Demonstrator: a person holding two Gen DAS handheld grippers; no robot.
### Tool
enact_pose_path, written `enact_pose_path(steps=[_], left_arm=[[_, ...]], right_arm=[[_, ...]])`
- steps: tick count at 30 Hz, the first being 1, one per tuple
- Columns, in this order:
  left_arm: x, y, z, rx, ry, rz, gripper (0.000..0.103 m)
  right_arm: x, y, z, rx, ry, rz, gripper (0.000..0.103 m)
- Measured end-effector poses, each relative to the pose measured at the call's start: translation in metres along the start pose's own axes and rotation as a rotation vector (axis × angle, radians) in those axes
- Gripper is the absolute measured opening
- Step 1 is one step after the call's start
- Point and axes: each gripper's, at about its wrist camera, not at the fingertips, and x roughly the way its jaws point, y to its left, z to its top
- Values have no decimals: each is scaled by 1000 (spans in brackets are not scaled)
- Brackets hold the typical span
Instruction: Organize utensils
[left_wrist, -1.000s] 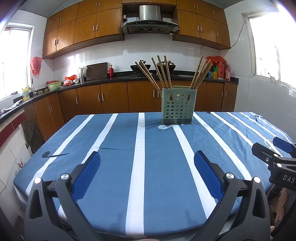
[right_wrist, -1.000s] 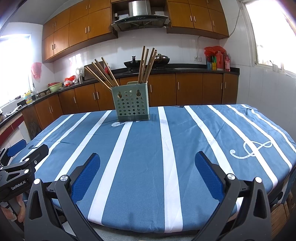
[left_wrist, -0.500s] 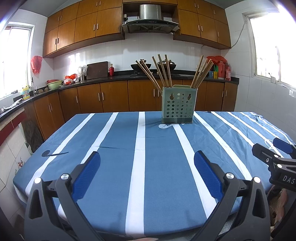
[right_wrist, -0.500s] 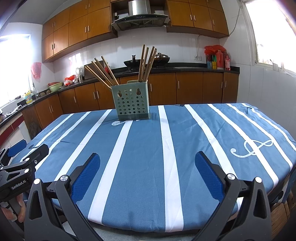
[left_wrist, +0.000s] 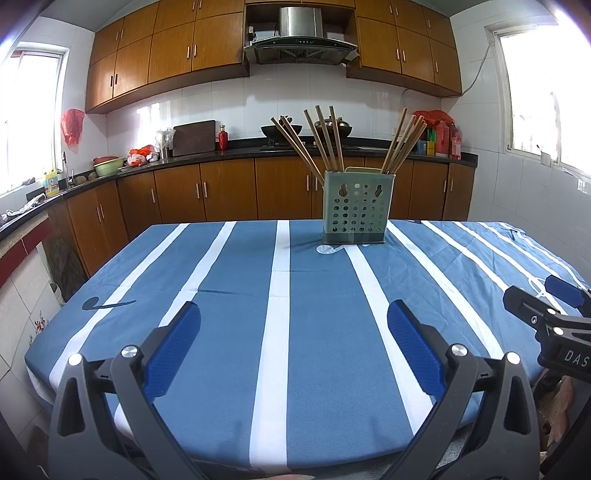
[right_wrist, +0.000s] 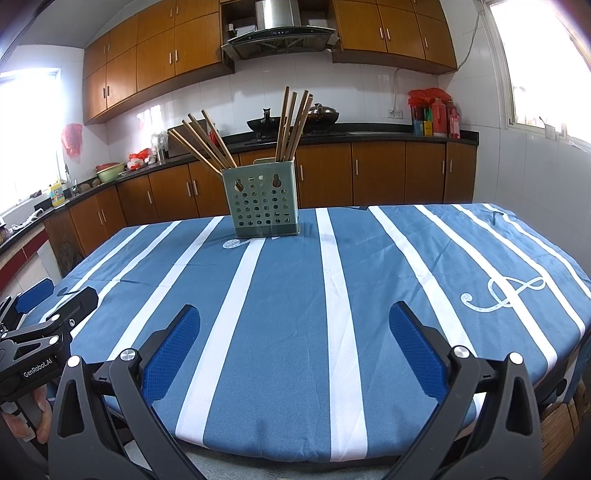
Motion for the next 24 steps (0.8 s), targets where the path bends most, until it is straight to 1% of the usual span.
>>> enact_pose_path(steps=[16,24], left_arm=[[0,-2,-1,-1,3,-1,99],[-1,-6,-7,-8,8,-3,99]], right_arm=[[0,2,-1,2,2,0,101],[0,1,0,2,3,0,101]])
